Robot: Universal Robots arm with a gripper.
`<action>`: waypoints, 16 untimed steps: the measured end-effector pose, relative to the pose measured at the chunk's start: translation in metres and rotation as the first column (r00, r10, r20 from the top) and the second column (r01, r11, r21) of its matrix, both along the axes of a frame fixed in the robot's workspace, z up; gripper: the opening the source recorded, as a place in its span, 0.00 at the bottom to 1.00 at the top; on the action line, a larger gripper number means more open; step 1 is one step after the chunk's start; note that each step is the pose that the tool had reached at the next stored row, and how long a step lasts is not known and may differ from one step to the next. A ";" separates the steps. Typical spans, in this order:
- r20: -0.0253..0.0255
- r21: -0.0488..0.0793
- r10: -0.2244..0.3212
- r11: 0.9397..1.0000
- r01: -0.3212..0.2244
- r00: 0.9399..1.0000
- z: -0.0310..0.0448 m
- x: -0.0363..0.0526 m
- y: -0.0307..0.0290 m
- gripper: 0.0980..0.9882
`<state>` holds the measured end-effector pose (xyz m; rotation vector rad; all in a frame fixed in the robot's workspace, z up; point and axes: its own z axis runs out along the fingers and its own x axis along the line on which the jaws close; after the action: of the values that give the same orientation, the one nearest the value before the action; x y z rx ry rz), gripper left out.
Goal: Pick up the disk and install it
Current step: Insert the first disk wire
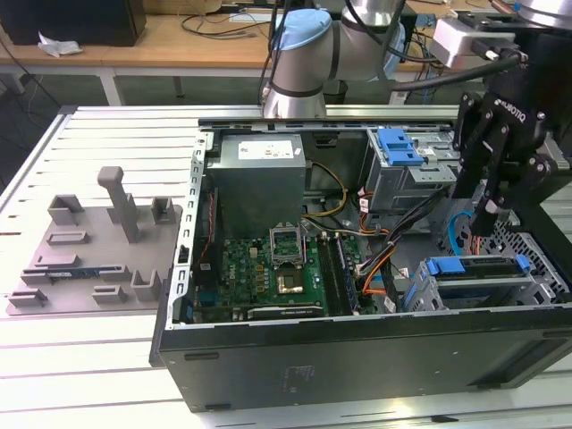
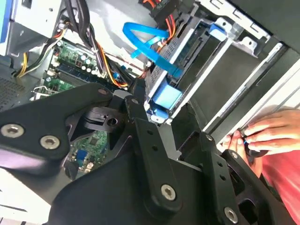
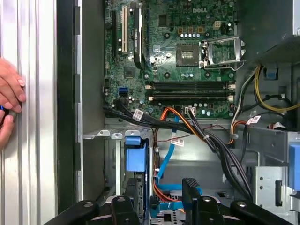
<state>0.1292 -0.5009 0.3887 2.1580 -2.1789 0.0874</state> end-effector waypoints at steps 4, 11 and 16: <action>-0.001 -0.019 -0.031 0.999 0.031 1.000 0.0000 0.0124 0.0014 0.45; -0.022 -0.056 -0.051 0.997 0.049 0.998 0.0000 0.0340 0.0054 0.45; -0.049 -0.173 -0.056 0.984 0.047 0.997 -0.0001 0.0418 0.0230 0.45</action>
<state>0.1711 -0.4779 0.3886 1.9882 -2.1113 0.2038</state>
